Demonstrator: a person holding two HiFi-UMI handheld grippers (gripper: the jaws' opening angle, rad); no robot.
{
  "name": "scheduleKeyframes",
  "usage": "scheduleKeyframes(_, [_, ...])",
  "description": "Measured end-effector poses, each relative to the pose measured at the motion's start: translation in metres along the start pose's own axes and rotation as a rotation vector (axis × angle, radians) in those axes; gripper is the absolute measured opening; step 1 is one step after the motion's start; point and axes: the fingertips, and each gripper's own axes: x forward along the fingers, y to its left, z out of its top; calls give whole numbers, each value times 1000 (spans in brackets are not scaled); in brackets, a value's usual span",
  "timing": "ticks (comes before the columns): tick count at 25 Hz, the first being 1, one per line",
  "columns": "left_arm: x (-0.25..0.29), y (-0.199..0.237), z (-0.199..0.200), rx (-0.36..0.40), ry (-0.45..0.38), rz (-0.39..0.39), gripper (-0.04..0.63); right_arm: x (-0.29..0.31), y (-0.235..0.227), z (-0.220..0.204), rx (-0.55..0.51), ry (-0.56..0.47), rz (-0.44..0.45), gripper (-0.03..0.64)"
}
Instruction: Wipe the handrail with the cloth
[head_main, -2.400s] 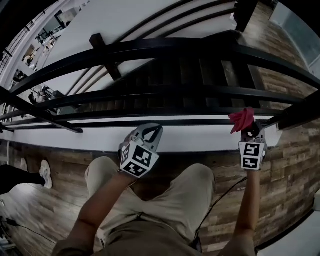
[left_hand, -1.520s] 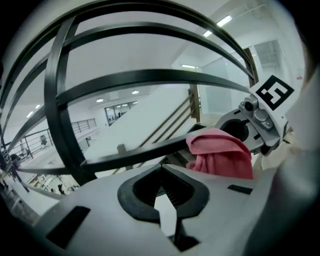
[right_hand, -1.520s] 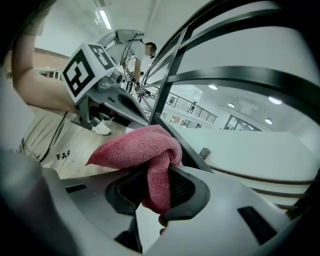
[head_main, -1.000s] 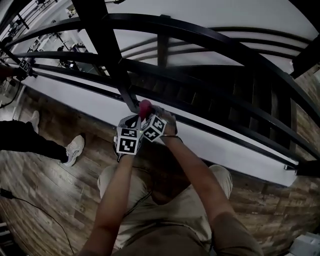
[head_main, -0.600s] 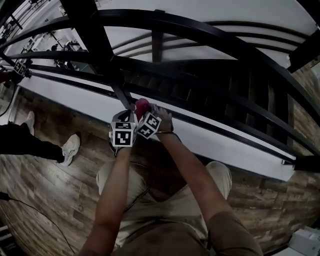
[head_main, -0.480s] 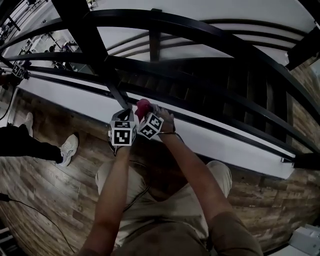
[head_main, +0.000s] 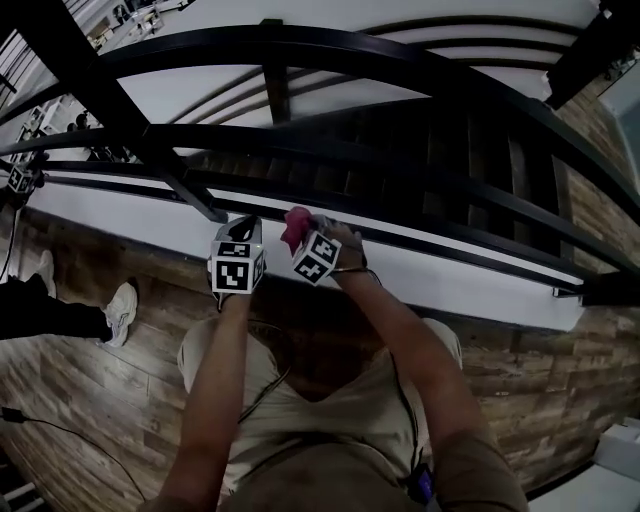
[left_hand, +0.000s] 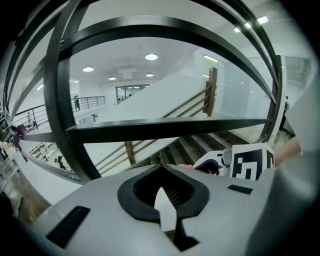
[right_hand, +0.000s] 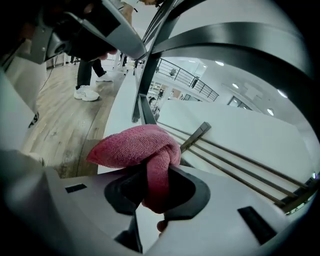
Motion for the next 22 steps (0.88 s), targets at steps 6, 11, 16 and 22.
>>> scheduleKeyframes(6, [14, -108, 11, 129, 7, -136, 17, -65, -40, -133, 17, 161, 13, 100])
scheduleKeyframes(11, [35, -251, 38, 302, -4, -319, 17, -119, -81, -220, 50, 228, -25, 100])
scheduleKeyframes(16, [50, -390, 48, 385, 40, -453, 17, -177, -115, -313, 104, 241, -40, 100])
scheduleKeyframes(22, [63, -519, 52, 522, 50, -571, 17, -238, -153, -433, 247, 244, -143, 100])
